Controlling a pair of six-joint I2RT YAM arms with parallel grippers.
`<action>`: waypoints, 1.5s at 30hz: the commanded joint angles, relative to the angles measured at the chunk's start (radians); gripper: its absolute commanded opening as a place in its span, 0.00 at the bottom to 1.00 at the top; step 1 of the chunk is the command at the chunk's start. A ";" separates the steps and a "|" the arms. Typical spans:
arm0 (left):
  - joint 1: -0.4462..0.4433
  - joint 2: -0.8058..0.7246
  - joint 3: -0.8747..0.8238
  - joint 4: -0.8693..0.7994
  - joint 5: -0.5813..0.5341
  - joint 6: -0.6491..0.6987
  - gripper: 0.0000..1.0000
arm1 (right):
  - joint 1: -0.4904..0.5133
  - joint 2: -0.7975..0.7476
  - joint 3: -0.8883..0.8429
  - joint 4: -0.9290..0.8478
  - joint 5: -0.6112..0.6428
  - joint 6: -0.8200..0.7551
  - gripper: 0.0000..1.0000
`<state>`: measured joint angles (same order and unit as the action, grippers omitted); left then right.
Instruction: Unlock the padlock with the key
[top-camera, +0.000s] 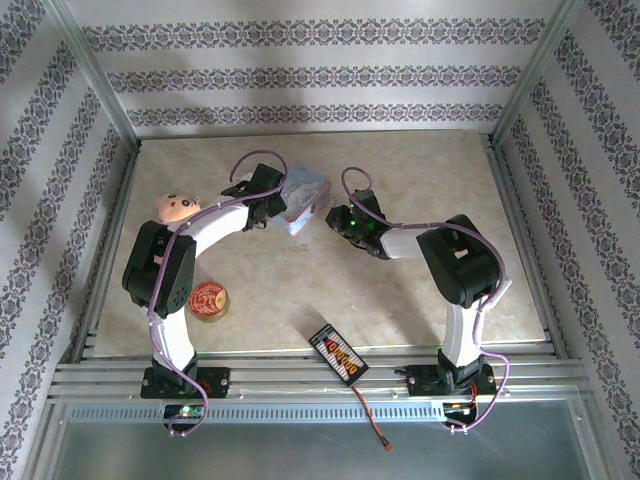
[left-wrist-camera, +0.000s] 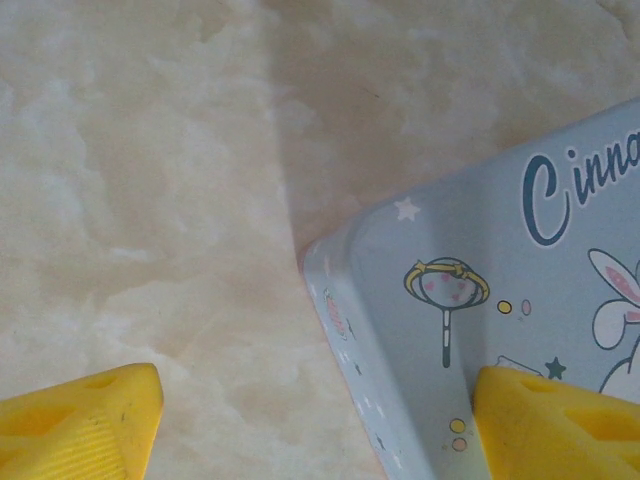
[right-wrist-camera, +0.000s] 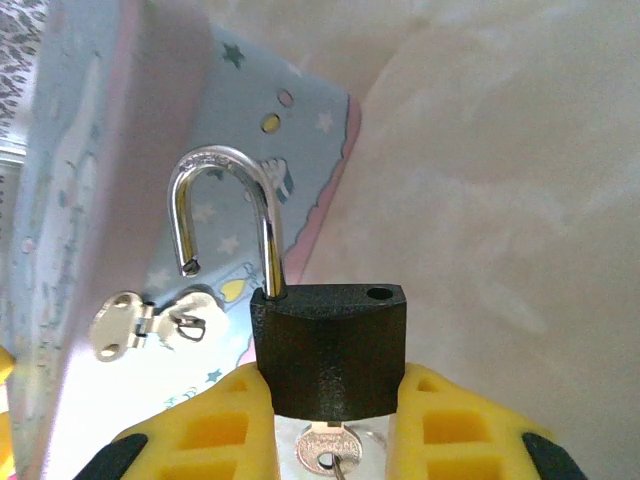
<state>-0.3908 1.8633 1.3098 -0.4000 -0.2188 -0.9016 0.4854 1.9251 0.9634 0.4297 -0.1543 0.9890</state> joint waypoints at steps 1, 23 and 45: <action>0.010 0.021 -0.054 -0.110 0.004 0.003 0.80 | -0.002 -0.050 -0.017 -0.013 0.016 -0.044 0.00; 0.072 -0.114 -0.118 0.178 0.236 -0.063 0.99 | -0.048 -0.346 -0.059 -0.613 0.053 -0.410 0.00; 0.078 -0.185 -0.193 0.209 0.232 -0.097 0.99 | -0.177 -0.189 0.084 -0.956 0.026 -0.595 0.13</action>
<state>-0.3313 1.6970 1.1275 -0.2268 0.0010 -0.9771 0.3195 1.7157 1.0119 -0.4870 -0.1322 0.4286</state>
